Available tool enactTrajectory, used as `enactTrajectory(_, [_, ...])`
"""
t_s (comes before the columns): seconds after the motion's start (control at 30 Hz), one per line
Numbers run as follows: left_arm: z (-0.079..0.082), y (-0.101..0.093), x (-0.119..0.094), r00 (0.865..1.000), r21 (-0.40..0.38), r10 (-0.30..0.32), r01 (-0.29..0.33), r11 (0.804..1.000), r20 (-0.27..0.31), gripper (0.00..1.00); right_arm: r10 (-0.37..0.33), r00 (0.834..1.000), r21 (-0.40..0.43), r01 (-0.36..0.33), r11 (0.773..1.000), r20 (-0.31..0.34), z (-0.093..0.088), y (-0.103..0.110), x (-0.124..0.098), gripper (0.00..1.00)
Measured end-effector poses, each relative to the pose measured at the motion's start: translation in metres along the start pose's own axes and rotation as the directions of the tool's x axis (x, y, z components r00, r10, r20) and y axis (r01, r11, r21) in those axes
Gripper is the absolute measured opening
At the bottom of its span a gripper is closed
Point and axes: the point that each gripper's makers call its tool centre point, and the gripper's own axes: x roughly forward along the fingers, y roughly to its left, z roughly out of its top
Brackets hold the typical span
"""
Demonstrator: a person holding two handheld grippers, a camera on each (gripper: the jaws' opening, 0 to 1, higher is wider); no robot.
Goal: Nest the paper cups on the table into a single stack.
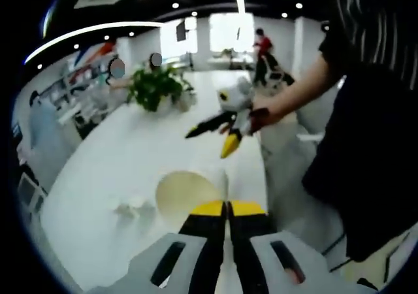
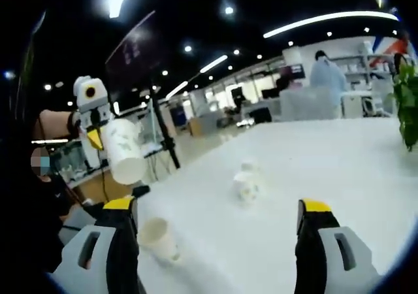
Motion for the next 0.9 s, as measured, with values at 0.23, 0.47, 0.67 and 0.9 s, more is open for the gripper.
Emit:
enactTrajectory(0.23, [-0.005,-0.004,0.003,0.996,0.087,-0.025,0.033,0.996,-0.091,0.0,-0.01,0.999,-0.062,0.008,0.998,-0.037,-0.006,-0.001,0.002,1.0])
enactTrajectory(0.47, [-0.015,-0.007,0.014,0.982,0.171,-0.051,0.083,0.982,-0.182,0.0,-0.025,0.998,-0.061,0.022,0.998,-0.058,-0.012,-0.007,0.006,1.0])
enactTrajectory(0.67, [-0.031,-0.011,0.024,0.956,0.261,-0.064,0.143,0.955,-0.288,0.0,-0.036,0.996,-0.084,0.029,0.996,-0.078,-0.015,-0.011,0.007,1.0])
enactTrajectory(0.9, [-0.042,-0.014,0.037,0.931,0.323,-0.065,0.189,0.927,-0.359,0.0,-0.048,0.996,-0.085,0.042,0.996,-0.076,-0.015,-0.017,0.005,1.0])
